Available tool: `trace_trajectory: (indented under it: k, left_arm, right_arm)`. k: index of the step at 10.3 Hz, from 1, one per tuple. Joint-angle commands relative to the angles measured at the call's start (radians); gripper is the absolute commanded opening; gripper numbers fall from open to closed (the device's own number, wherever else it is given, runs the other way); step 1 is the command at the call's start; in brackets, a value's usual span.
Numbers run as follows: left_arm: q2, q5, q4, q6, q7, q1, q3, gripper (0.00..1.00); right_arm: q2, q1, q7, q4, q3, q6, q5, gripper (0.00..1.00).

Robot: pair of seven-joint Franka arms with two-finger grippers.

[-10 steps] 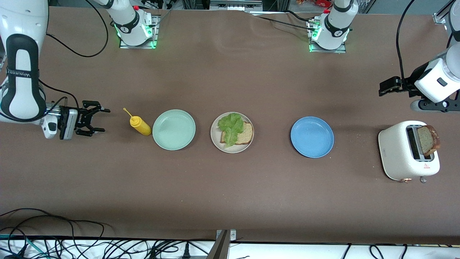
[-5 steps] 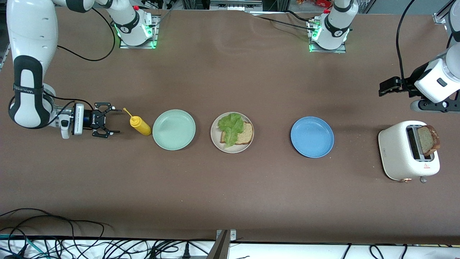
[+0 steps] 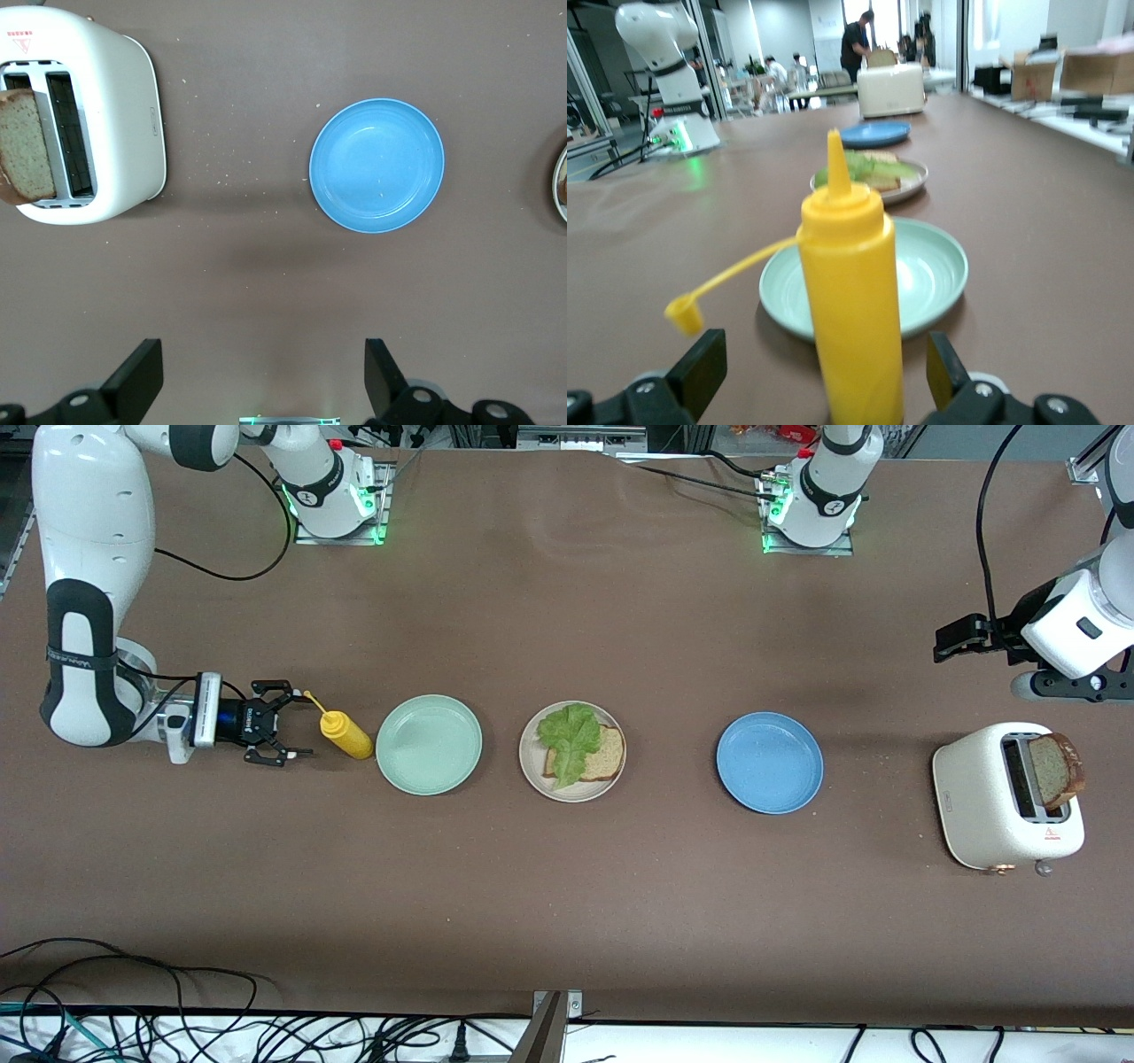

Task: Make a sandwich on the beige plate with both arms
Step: 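Close the right gripper around the yellow mustard bottle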

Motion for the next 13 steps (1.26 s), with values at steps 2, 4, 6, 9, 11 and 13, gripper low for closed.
trace_trajectory:
  k: [2, 4, 6, 9, 11, 13]
  left_arm:
    - [0.005, -0.01, 0.011, -0.003, 0.02, -0.002, 0.004, 1.0]
    - [0.005, -0.01, 0.011, -0.003, 0.02, -0.002, 0.005, 1.0]
    - [0.005, -0.01, 0.011, -0.003, 0.02, -0.002, 0.005, 1.0]
    - [0.005, -0.01, 0.011, -0.003, 0.02, -0.002, 0.005, 1.0]
    - [0.005, -0.01, 0.011, -0.003, 0.02, -0.002, 0.005, 1.0]
    - [0.005, -0.01, 0.011, -0.003, 0.02, -0.002, 0.004, 1.0]
  right_arm:
    - [0.088, -0.015, -0.083, 0.032, 0.06, -0.058, 0.129, 1.0]
    - [0.099, -0.015, -0.097, 0.045, 0.078, -0.061, 0.138, 0.7]
    - [0.099, -0.02, -0.082, 0.045, 0.078, -0.072, 0.145, 0.1]
    - [0.089, -0.038, -0.029, 0.058, 0.074, -0.079, 0.135, 0.0]
    - [0.078, -0.043, 0.129, 0.11, 0.049, -0.116, 0.099, 0.0]
    - [0.02, -0.035, 0.279, 0.144, 0.029, -0.115, 0.038, 0.0]
